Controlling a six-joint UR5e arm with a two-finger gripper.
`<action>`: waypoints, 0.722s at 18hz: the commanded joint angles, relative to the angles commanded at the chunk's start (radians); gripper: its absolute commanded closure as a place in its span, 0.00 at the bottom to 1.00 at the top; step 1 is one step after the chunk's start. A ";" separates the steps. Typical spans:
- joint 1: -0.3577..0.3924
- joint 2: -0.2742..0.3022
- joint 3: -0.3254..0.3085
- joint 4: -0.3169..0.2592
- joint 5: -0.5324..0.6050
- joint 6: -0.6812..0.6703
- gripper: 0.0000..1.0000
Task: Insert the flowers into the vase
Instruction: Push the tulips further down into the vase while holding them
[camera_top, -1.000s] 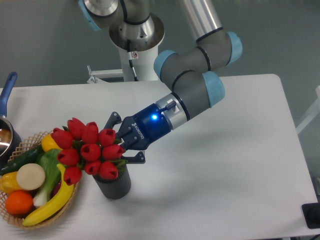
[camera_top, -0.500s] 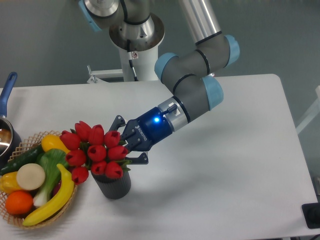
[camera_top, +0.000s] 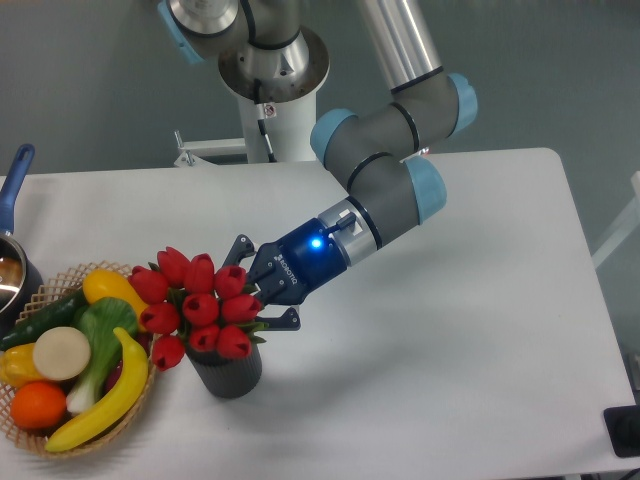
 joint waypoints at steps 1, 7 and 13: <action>0.000 -0.003 -0.006 0.000 0.000 0.017 0.76; 0.002 -0.011 -0.015 0.000 0.000 0.037 0.76; 0.006 -0.009 -0.037 0.000 0.000 0.043 0.73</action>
